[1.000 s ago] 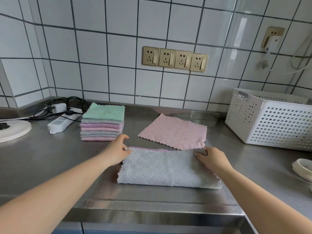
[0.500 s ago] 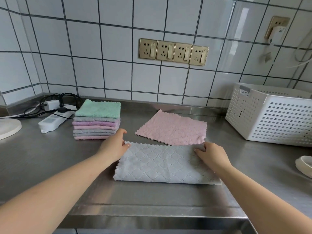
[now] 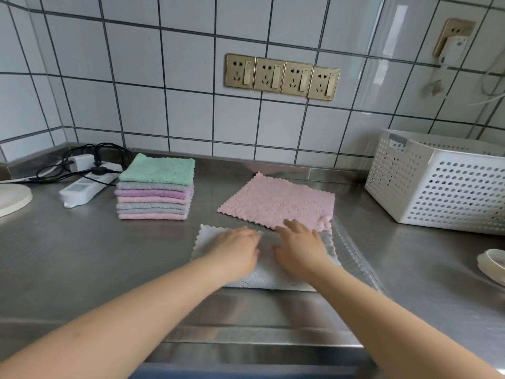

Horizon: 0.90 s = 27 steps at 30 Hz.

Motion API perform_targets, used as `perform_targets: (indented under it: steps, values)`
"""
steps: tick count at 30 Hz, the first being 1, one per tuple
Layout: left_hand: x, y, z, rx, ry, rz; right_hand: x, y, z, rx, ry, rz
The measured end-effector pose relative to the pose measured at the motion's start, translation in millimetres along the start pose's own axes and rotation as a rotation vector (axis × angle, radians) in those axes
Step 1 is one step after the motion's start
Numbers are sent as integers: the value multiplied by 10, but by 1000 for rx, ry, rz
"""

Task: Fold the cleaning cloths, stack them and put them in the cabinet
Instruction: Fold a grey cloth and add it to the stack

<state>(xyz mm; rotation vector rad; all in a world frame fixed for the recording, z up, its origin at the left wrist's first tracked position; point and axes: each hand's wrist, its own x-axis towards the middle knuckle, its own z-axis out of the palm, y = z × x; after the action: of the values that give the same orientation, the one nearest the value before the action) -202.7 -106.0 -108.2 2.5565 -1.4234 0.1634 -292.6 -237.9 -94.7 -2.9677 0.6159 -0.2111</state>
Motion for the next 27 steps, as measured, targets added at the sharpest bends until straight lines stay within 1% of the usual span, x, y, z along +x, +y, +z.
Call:
perform_targets:
  steps: [2, 4, 8, 12, 21, 27]
  values:
    - [17, 92, 115, -39, -25, -1, -12, -148, 85, 53, -55, -14]
    - [-21, 101, 165, -25, -58, -27, -62, -166, 179, 67, -68, -17]
    - [-141, 32, 84, 38, -140, -105, -172, -31, 236, -26, -76, 10]
    - [-178, -63, 20, 52, -205, -166, -210, 104, 193, -47, -110, 58]
    - [-241, -212, 0, 36, -204, -247, -275, 441, 119, -75, -137, 158]
    - [-259, -265, 4, 12, -195, -279, -302, 584, 100, -45, -149, 222]
